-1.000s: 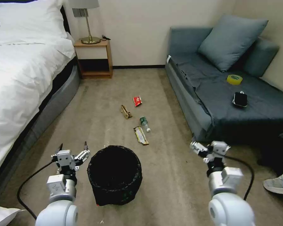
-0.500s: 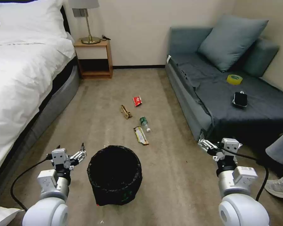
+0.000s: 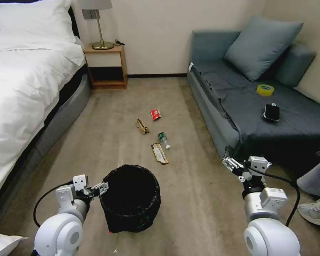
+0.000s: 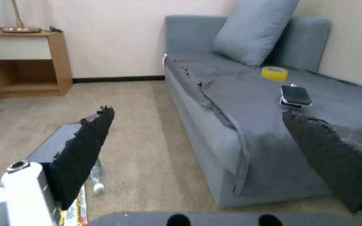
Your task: Pick up the trash bin, then pick up the garbage on the floor and place it into the trash bin.
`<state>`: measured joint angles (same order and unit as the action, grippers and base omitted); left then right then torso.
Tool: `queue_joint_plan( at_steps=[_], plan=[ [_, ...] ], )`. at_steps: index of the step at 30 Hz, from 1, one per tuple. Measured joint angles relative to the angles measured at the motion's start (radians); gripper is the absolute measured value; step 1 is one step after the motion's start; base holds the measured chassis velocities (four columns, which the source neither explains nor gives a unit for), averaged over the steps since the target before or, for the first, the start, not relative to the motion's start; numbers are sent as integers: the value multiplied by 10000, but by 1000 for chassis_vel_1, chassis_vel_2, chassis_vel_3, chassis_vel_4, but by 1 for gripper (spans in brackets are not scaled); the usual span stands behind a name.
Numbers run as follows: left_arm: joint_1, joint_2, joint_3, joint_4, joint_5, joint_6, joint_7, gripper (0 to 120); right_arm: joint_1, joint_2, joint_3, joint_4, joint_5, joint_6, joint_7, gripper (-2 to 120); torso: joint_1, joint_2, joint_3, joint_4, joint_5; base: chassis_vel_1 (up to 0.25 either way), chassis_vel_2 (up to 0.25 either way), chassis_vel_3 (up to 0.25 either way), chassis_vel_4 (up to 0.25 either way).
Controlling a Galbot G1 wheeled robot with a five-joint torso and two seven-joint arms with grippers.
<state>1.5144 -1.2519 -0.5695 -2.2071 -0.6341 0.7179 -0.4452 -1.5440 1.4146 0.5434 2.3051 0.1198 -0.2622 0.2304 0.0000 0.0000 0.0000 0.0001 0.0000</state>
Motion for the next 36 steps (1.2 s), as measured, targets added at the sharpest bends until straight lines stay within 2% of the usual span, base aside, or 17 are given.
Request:
queue_joint_plan(
  at_steps=[3,8,18,24,28,29,33,34,36],
  plan=[
    [-100,-59,312,543,-324,3,-199,100,31,31,-60,-8,-83,40,-23,100,1,0,0,0,0,0,0,0,0],
    [-274,-229,567,899,-853,73,-489,100,83,13,-143,-32,-136,99,-53,100,0,0,0,-2,0,0,0,0,0],
    [-316,-354,576,1079,-1571,199,-1060,99,117,-72,-185,-136,-154,312,-78,100,0,0,0,-1,0,0,0,0,0],
    [-378,-411,523,1271,-1853,200,-1176,97,125,-67,-220,-163,-174,348,-77,100,0,0,0,-1,0,0,0,0,0],
    [-523,-453,492,1530,-2316,199,-1324,82,154,-52,-250,-213,-199,379,-61,100,0,0,0,-1,0,0,0,0,0],
    [-523,-453,492,1530,-2316,199,-1324,82,154,-52,-250,-213,-199,379,-61,100,0,0,0,-1,0,0,0,0,0],
    [-755,-564,505,1858,-2474,138,-1356,63,157,-47,-232,-283,-230,457,-28,100,0,0,-2,1,7,0,0,0,0],
    [-755,-564,505,1858,-2474,138,-1356,63,157,-47,-232,-283,-230,457,-28,100,0,0,-2,1,7,0,0,0,0],
    [-784,-604,546,1902,-2474,132,-1363,53,158,-47,-207,-297,-234,493,-12,100,0,1,-2,3,8,0,0,0,0]
  ],
)
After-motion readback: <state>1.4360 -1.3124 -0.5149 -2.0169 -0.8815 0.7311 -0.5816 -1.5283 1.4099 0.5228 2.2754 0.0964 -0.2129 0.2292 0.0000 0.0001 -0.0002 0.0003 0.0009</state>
